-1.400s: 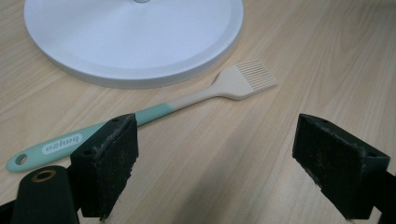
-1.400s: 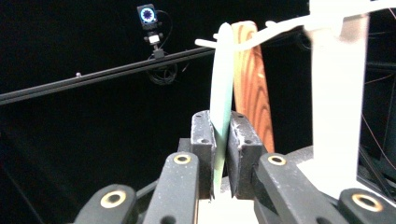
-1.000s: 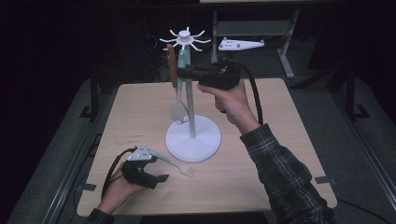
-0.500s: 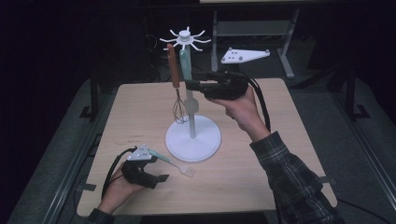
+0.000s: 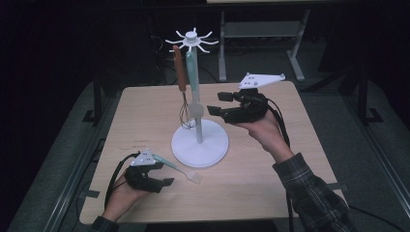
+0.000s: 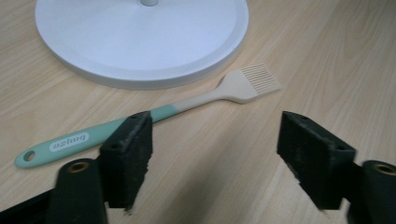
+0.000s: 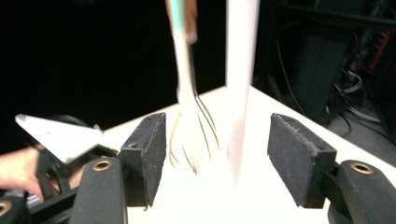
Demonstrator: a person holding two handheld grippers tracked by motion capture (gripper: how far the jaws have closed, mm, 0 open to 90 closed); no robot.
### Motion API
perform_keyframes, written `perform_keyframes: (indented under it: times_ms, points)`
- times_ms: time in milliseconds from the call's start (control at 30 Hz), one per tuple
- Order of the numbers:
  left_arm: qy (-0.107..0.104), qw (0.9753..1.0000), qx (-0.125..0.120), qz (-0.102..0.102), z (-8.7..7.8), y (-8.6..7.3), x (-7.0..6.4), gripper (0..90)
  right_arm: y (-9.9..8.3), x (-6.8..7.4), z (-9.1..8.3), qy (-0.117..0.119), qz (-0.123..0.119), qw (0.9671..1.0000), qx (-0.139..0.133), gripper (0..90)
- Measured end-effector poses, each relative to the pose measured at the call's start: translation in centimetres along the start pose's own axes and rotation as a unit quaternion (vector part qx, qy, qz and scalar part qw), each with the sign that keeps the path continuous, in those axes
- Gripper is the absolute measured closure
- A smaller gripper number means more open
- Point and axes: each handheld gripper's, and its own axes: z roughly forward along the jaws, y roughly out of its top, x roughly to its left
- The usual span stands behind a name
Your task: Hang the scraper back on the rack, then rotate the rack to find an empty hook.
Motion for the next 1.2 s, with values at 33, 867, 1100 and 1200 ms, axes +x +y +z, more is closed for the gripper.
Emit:
perform_keyframes:
  times_ms: [33,867,1100,1200]
  points:
    - [0.0,1.0,-0.001,-0.002,0.0,0.0,0.0,30.4,-0.4,-0.1,-0.1,-0.004,0.002,1.0,0.005,36.4]
    - [-0.004,0.9993,-0.011,-0.035,-1.0,0.3,-0.1,89.8,-14.3,-1.1,-2.8,-0.073,0.052,0.9897,0.111,15.7]
    - [-0.002,0.9997,-0.01,-0.02,-0.5,0.8,-0.3,89.8,-17.8,-1.1,-3.8,-0.108,0.068,0.9814,0.143,14.3]
    - [-0.001,0.9998,-0.014,-0.017,-0.1,1.2,-0.5,89.9,-18.7,-1.2,-4.3,-0.12,0.073,0.9788,0.149,14.3]
